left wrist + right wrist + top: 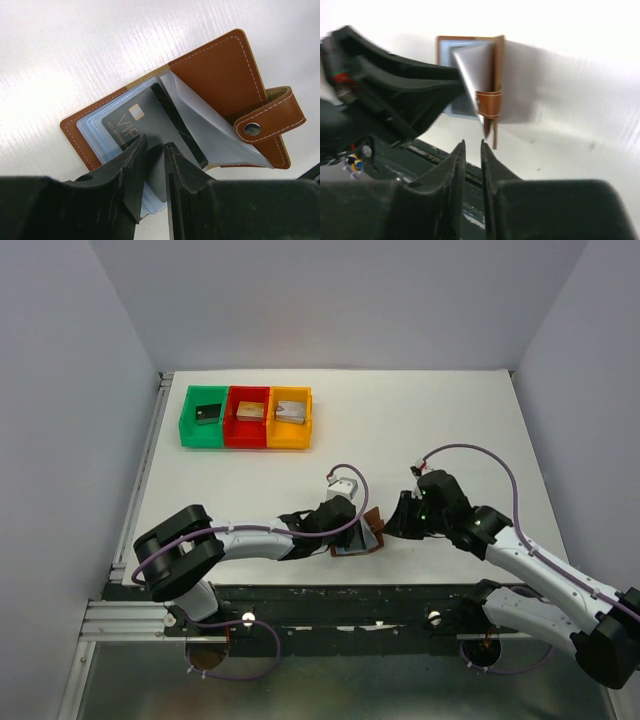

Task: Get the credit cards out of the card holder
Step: Remove the credit card from the card holder.

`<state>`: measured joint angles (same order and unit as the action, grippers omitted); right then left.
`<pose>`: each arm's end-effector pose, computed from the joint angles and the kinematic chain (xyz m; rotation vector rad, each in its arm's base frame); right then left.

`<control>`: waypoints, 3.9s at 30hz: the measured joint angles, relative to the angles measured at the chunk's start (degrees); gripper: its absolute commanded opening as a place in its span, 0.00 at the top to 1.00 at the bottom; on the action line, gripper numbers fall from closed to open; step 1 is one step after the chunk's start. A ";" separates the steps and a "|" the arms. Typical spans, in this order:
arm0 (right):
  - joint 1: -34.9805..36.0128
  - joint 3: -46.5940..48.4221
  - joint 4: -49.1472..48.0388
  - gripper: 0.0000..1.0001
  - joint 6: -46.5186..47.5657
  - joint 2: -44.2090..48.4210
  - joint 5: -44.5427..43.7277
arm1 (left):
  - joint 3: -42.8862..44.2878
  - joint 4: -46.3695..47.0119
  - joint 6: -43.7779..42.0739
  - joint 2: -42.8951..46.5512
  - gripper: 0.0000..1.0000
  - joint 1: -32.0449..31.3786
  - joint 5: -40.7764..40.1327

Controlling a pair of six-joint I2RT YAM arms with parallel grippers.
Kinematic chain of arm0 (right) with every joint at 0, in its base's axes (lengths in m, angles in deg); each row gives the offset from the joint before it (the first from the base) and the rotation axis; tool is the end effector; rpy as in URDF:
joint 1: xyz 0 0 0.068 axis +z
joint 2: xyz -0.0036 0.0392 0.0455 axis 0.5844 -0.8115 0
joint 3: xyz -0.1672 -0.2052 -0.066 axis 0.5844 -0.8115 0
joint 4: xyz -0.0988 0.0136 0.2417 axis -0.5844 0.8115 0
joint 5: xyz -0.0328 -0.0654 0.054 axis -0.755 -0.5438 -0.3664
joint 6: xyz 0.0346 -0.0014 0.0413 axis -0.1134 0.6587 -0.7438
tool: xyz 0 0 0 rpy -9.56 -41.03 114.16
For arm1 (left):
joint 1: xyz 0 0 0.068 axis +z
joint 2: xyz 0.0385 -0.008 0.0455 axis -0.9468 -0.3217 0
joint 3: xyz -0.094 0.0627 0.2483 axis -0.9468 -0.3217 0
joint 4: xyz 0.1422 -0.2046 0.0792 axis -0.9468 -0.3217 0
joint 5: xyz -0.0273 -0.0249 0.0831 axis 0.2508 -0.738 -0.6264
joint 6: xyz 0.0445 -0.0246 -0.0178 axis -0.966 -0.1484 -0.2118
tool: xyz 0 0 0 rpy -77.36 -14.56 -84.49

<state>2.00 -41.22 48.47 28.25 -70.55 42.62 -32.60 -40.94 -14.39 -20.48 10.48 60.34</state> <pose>0.1528 0.1228 0.2278 -0.0131 2.5504 0.6972 0.1588 -0.2661 0.1598 0.2950 2.3549 -0.6161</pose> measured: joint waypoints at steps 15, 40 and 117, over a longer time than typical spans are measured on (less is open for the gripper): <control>5.99 1.49 -5.40 1.00 4.70 -6.97 9.22 | 0.00 -0.02 0.17 0.00 0.64 0.00 0.00; 1.03 4.70 -9.49 1.00 1.81 -24.30 -2.08 | -2.10 2.14 1.29 0.83 0.65 0.00 -0.04; 1.29 1.60 -16.96 0.69 -0.59 -22.67 14.27 | -5.38 -1.84 0.26 6.29 0.66 1.55 0.00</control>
<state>3.29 -39.63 31.51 27.66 -93.22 56.89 -37.98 -42.78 -14.13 -14.18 12.03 60.34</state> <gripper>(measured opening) 0.310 0.354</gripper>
